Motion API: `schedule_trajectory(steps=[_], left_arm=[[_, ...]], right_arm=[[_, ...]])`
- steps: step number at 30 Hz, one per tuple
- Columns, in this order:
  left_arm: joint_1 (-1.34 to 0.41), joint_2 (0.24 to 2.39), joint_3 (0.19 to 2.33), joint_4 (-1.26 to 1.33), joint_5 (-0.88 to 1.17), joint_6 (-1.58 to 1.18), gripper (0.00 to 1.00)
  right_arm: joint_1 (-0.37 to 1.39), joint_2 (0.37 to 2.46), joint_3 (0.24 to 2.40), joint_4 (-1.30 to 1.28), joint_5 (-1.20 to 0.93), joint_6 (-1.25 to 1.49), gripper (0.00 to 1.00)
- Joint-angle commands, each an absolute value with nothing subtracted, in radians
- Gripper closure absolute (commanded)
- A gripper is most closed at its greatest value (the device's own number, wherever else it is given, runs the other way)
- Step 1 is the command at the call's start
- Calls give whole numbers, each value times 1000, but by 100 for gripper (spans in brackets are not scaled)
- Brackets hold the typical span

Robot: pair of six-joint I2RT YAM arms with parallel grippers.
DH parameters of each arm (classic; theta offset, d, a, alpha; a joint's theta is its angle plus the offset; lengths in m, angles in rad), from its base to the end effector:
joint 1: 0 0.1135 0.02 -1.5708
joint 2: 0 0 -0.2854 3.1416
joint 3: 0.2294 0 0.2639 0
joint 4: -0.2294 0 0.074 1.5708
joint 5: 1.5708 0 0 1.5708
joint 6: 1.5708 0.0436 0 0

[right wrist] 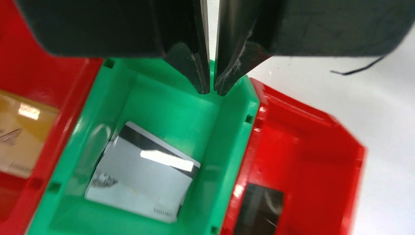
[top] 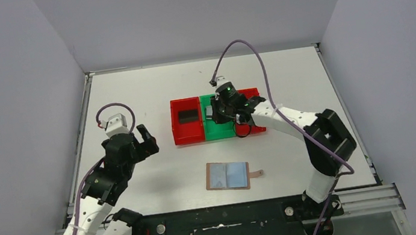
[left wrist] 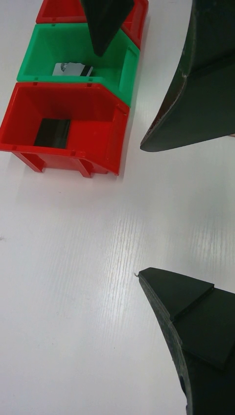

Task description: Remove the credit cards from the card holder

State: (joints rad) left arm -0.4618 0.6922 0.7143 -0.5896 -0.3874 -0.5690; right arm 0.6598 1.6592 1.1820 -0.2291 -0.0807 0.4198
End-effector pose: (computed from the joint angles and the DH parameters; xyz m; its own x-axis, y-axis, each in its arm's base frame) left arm 0.1437 -0.0531 0.2998 -0.4740 -0.3213 -0.8198 -0.1520 0.9469 -0.2833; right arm 0.3063 0.2421 0.2568 -0.7370 -0.0576 -0.6734 -0.3931 0.8470 0.3578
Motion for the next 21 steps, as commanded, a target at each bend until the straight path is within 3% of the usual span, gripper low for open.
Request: schedule_trajectory(steps=[1, 16, 21], left_arm=[[-463, 683, 723, -564, -387, -571, 9], [-469, 649, 721, -575, -414, -581, 9], [-469, 650, 724, -578, -421, -581, 9]], right_arm=[[684, 1756, 1277, -324, 8, 553, 90], [711, 2029, 1492, -414, 289, 608, 90], [715, 2066, 1498, -390, 281, 614, 90]])
